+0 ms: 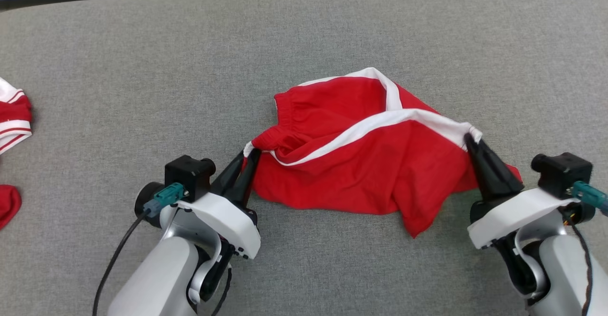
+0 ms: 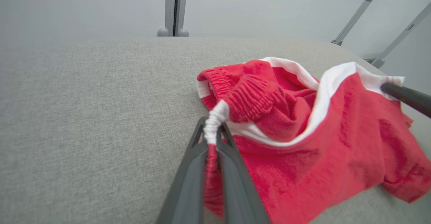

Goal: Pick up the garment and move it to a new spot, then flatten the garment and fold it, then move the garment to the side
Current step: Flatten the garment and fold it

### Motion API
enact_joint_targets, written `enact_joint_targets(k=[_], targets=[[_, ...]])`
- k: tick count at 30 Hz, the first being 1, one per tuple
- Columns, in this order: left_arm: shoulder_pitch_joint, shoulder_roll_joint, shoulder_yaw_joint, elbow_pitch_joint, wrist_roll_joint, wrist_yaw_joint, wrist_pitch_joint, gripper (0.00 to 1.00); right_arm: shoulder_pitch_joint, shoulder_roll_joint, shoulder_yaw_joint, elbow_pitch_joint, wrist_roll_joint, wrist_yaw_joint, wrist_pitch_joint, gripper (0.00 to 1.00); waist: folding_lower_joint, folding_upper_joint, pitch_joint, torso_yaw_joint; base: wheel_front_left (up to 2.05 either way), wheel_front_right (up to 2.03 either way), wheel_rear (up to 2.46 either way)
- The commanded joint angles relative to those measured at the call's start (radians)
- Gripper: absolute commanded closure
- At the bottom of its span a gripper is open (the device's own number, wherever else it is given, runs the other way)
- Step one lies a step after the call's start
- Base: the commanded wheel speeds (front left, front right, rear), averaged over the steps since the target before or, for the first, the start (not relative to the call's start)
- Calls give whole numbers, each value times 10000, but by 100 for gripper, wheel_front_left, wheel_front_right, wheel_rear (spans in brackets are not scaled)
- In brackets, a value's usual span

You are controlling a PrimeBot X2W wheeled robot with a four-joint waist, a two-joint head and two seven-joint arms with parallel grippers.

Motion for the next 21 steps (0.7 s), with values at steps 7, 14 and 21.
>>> enact_joint_targets(k=[7,14,21], targets=[[-459,272,352,-1162,99,142,-467,100,-443,-298,-685,-862,-158,2,-811,100,0,0,-357,-58,0,0,0],[-1194,565,731,-3099,376,441,-425,100,-956,-602,-1289,-2509,-429,2,-1067,100,0,0,-802,-221,0,0,0],[-2287,833,1041,-4985,760,711,5,100,-1584,-972,-1934,-4142,-791,2,-637,100,0,0,-1168,-307,0,0,0]])
